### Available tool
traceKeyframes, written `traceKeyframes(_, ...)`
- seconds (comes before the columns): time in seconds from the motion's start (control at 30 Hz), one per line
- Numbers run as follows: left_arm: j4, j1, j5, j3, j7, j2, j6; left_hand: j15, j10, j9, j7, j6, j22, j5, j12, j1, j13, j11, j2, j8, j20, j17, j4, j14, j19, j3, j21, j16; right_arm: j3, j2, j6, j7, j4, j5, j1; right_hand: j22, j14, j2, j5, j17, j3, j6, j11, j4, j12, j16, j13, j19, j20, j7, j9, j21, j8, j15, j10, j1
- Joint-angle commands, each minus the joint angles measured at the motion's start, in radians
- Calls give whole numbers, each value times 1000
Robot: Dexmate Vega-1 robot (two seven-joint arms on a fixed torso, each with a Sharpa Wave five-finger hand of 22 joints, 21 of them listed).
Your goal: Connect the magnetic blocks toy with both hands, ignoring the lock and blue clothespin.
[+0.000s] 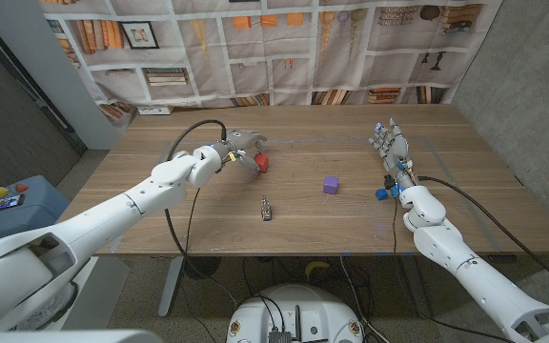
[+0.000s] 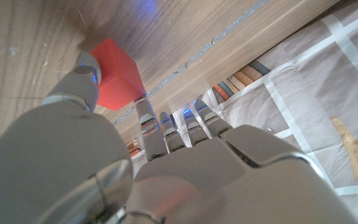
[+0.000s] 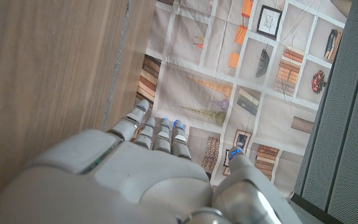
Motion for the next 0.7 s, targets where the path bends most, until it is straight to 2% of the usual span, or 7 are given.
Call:
traceKeyframes(0.03, -84, 48, -43, -49, -6, 21, 48, -69, 12, 5, -52, 66, 1, 10, -3, 2, 2, -3, 14, 4, -2, 3, 0, 9, 6, -5, 3, -1, -1, -47, -19, 25, -38, -15, -14, 2, 2, 19, -2, 1, 4, 10, 0, -2, 3, 7, -1, 10, 1, -3, 2, 4, 3, -5, 11, 2)
traceKeyframes(0.2, -132, 75, -74, -76, -19, 32, 76, -66, 12, 5, -53, 67, 1, 11, -5, 1, 2, -3, 16, 1, -3, 3, 2, 9, 7, -7, 2, -2, -1, -70, -11, 22, -61, -42, -26, 2, 5, 19, -2, 0, 4, 13, 0, -6, 5, 8, -1, 12, 0, -4, 2, 4, 4, -10, 16, 4)
traceKeyframes(0.47, -205, 129, -132, -130, -14, 53, 122, -64, 14, 5, -52, 71, 2, 11, -8, 0, 2, -5, 20, -2, -4, 3, 4, 10, 11, -13, 2, -3, 1, -142, -51, -37, -153, -135, -60, 1, 13, 16, -2, -7, 9, 24, 0, -20, 8, 9, -1, 18, -1, -14, 2, 5, 7, -12, 27, 18)
traceKeyframes(0.7, -244, 162, -165, -160, 13, 55, 158, -66, 22, 5, -52, 77, 2, 11, -8, 0, 2, -8, 24, -5, -5, 3, 6, 11, 14, -17, 2, -4, -4, -207, -90, -119, -232, -283, -90, 1, 23, 14, -4, -15, 16, 42, -6, -39, 11, 11, -1, 23, -4, -26, 3, 6, 12, -16, 36, 38)
